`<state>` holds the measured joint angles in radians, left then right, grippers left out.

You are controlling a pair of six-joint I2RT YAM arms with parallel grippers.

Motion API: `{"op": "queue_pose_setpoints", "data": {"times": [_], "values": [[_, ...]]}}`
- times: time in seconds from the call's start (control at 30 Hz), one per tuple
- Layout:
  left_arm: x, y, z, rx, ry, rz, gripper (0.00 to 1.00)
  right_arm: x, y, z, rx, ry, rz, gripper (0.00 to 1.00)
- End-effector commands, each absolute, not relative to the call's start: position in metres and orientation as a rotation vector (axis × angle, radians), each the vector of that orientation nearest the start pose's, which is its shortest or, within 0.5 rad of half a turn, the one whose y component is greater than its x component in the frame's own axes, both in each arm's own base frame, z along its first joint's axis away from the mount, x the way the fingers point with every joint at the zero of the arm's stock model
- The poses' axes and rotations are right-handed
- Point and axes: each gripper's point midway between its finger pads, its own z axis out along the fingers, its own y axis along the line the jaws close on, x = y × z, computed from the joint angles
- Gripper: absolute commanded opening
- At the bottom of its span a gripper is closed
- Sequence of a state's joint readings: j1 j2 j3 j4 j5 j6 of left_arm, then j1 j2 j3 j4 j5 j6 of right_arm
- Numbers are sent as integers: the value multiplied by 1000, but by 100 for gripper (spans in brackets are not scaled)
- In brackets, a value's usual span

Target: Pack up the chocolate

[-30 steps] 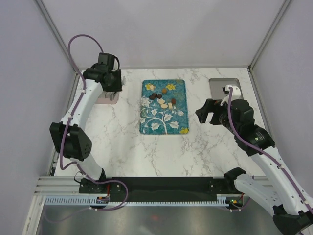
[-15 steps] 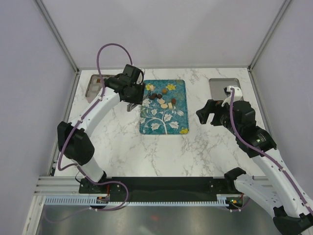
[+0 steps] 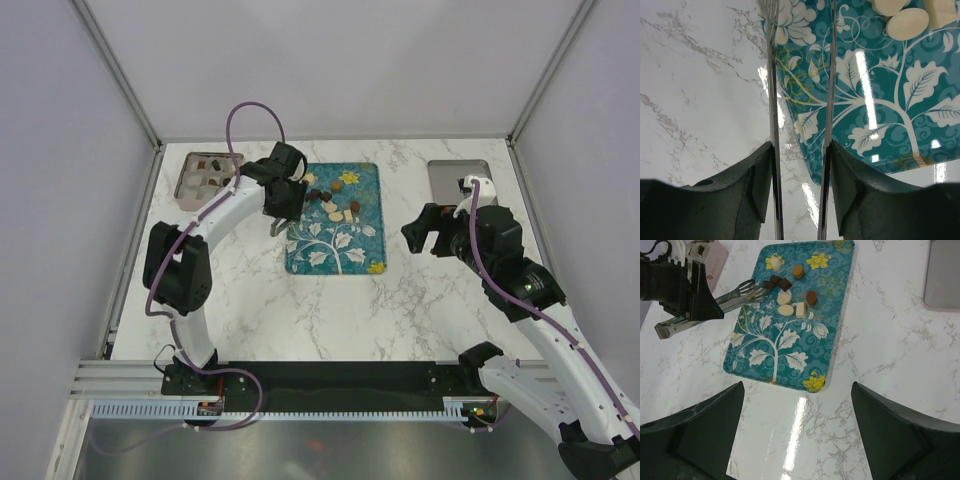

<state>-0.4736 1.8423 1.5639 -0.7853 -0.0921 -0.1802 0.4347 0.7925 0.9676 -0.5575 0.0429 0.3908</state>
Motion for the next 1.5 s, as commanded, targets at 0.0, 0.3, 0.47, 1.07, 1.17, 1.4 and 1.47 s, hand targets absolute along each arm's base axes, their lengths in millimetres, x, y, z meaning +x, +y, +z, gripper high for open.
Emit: {"op": "queue_pose_setpoints", "data": {"times": [0.0,0.3,0.47,1.07,1.17,1.4,1.47], "values": [[401,-198,120,408,2554,-119,55,256,123,284,-14,1956,479,97],[408,-203,109,420,2574,-124,54,258,123,278,-14,1968,464,97],[411,-205,106,426,2576,-119,53,260,123,278,-18,1964,461,97],[394,-199,131,399,2598,-134,36,260,124,281,-17,1960,472,97],[390,-195,144,394,2580,-126,33,258,125,283,-17,1953,484,97],[385,-196,189,379,2506,-182,30,255,127,286,-16,1942,506,97],[387,-185,203,360,2487,-134,30,254,128,288,-18,1941,516,97]]}}
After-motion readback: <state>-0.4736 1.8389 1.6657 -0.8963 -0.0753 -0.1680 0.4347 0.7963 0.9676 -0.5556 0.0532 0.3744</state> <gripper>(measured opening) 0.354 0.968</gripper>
